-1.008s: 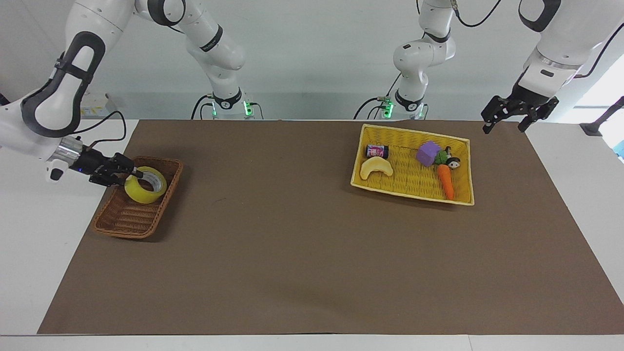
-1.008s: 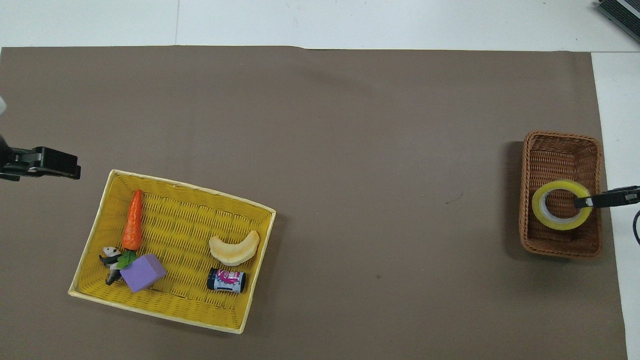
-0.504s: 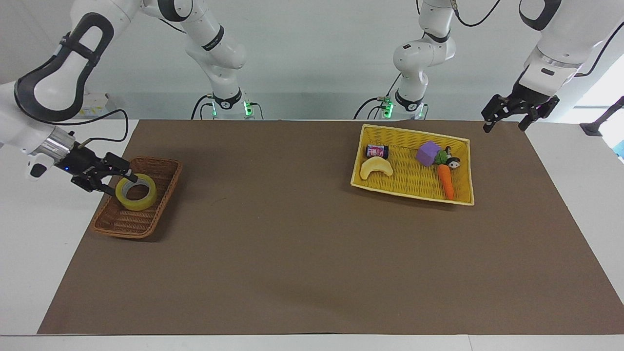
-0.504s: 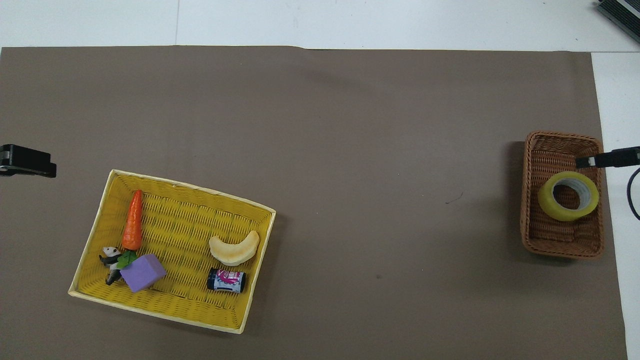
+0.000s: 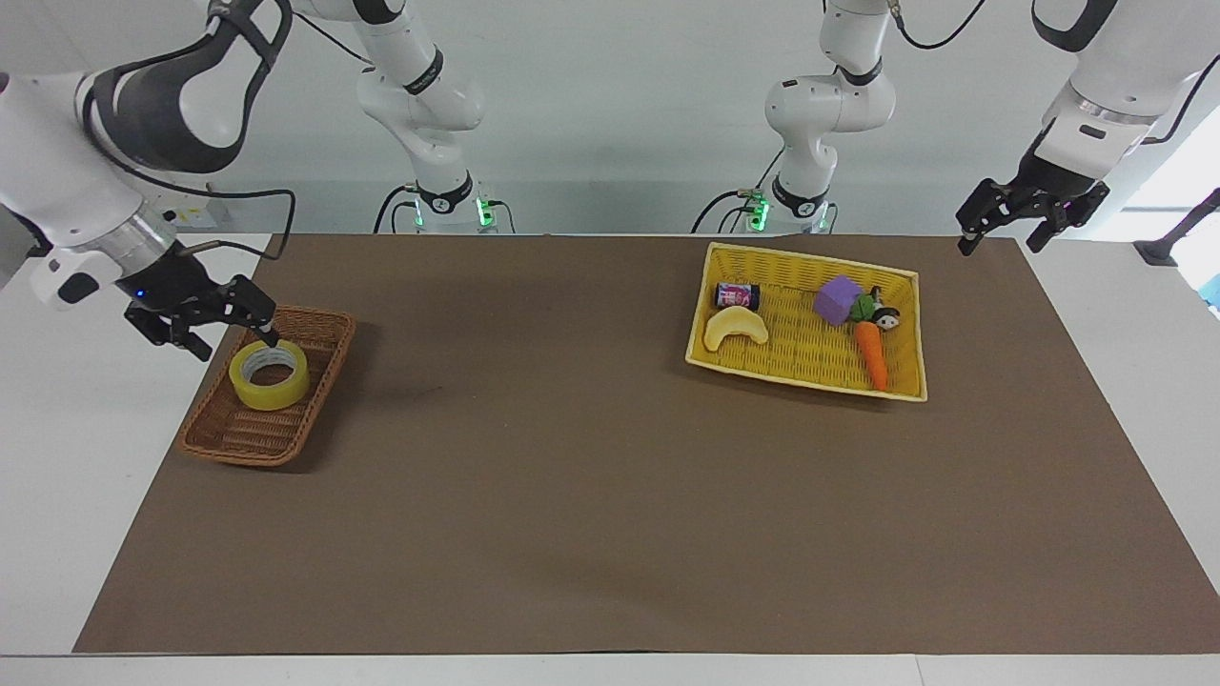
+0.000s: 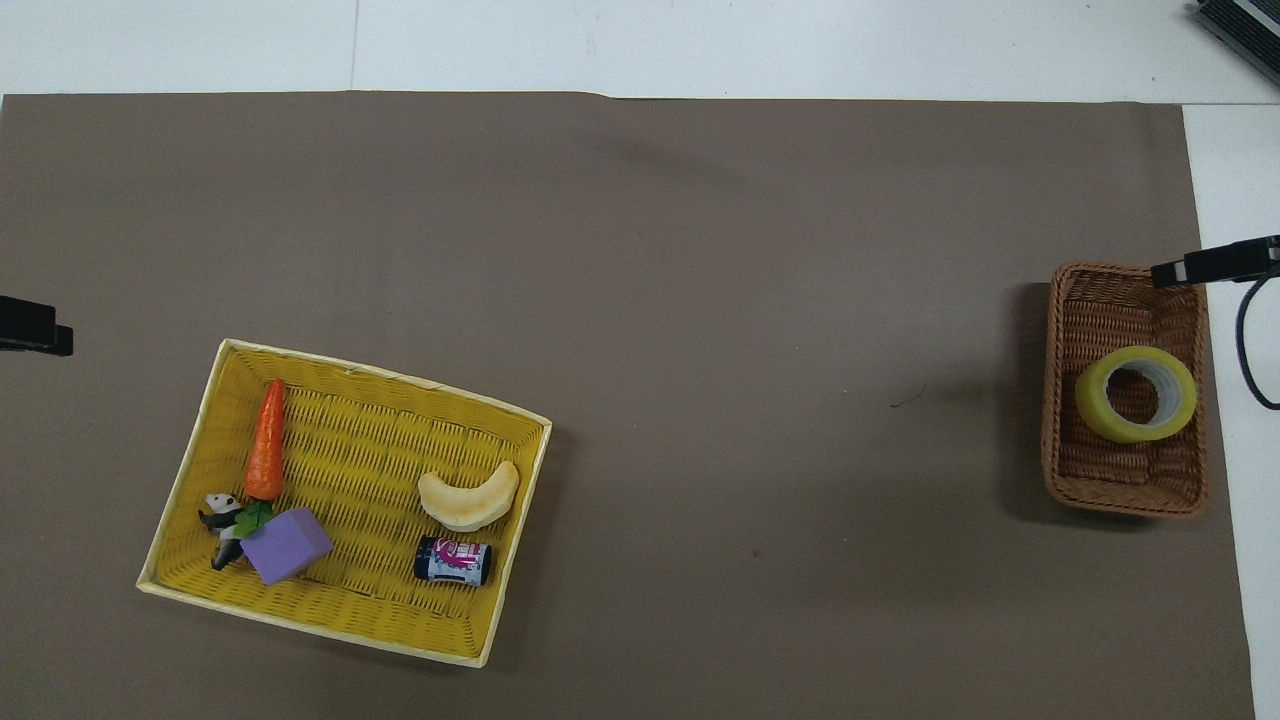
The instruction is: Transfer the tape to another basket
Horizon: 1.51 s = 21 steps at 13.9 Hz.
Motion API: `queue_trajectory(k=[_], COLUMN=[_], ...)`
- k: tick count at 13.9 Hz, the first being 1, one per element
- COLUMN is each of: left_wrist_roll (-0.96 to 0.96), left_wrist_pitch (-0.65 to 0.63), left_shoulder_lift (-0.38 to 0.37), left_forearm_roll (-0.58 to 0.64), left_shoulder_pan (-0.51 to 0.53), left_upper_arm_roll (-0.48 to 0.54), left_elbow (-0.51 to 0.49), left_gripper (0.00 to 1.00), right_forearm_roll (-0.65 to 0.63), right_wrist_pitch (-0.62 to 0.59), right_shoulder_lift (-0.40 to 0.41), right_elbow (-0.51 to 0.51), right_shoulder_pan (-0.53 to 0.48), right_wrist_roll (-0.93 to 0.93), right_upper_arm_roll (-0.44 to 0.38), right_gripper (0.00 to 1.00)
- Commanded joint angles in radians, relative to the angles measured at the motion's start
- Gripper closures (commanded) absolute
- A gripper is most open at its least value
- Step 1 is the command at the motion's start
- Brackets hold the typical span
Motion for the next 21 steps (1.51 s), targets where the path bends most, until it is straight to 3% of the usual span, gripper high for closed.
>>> queue_trajectory(k=[1, 10, 14, 18, 21], left_wrist_roll=[0.001, -0.006, -0.008, -0.006, -0.008], left_wrist_pitch=[-0.003, -0.014, -0.014, -0.014, -0.014], left_shoulder_lift=[-0.009, -0.009, -0.009, -0.009, -0.009], left_forearm_roll=[0.018, 0.015, 0.015, 0.015, 0.015], left_shoulder_pan=[-0.060, -0.049, -0.050, -0.050, -0.049], left_upper_arm_roll=[0.064, 0.069, 0.066, 0.066, 0.066], left_elbow=[0.006, 0.006, 0.006, 0.006, 0.006], left_gripper=[0.00, 0.00, 0.00, 0.00, 0.00], right_forearm_roll=[-0.054, -0.178, -0.187, -0.109, -0.111], right_wrist_pitch=[-0.044, -0.165, -0.269, -0.269, -0.254], right_shoulder_lift=[-0.082, -0.201, -0.235, -0.306, -0.303], right_elbow=[-0.029, -0.038, 0.019, -0.061, -0.093], right_shoulder_pan=[0.055, 0.245, 0.222, 0.170, 0.150], right_wrist_roll=[0.141, 0.482, 0.444, 0.369, 0.343], right_upper_arm_roll=[0.003, 0.003, -0.023, -0.033, -0.035], right_gripper=[0.00, 0.00, 0.00, 0.00, 0.00])
